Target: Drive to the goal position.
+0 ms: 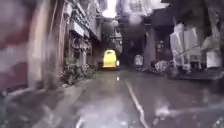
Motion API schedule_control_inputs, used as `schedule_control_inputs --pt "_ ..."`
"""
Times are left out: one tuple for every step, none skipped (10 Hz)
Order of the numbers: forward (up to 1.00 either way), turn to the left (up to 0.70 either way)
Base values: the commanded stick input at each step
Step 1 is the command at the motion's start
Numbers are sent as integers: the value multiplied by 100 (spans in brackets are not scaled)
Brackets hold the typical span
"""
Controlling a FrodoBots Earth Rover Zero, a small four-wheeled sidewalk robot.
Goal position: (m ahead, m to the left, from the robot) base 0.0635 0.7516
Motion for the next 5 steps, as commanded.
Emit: schedule_control_inputs --pt "100 0" --pt "100 1" --pt "100 27" --pt "100 27" --pt "100 0"
